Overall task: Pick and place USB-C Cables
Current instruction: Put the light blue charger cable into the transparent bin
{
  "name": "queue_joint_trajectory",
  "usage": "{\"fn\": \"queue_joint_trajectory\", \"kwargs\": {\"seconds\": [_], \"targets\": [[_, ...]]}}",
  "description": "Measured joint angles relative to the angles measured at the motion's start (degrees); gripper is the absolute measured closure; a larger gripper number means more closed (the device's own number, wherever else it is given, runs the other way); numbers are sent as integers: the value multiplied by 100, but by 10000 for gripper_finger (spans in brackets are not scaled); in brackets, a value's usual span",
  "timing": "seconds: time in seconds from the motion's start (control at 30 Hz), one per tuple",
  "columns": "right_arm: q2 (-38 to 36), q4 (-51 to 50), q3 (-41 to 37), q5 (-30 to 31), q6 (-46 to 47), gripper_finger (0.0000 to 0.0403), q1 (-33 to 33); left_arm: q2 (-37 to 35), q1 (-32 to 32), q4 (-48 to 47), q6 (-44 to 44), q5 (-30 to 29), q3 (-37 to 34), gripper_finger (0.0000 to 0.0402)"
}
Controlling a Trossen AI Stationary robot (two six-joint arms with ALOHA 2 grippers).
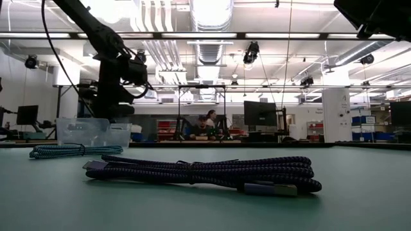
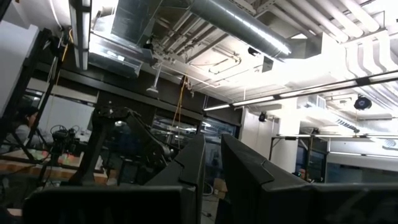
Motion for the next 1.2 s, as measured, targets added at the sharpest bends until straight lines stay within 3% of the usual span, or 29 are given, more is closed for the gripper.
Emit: {"fn": "queue_joint_trajectory", "kwargs": {"seconds": [0.57,1.2], "targets": [[2,-20,0,-1,2,360,0,0,0,706,3,-6,-721,384],[2,-22,0,0,2,360,0,0,0,856,-3,-3,-738,374]]}}
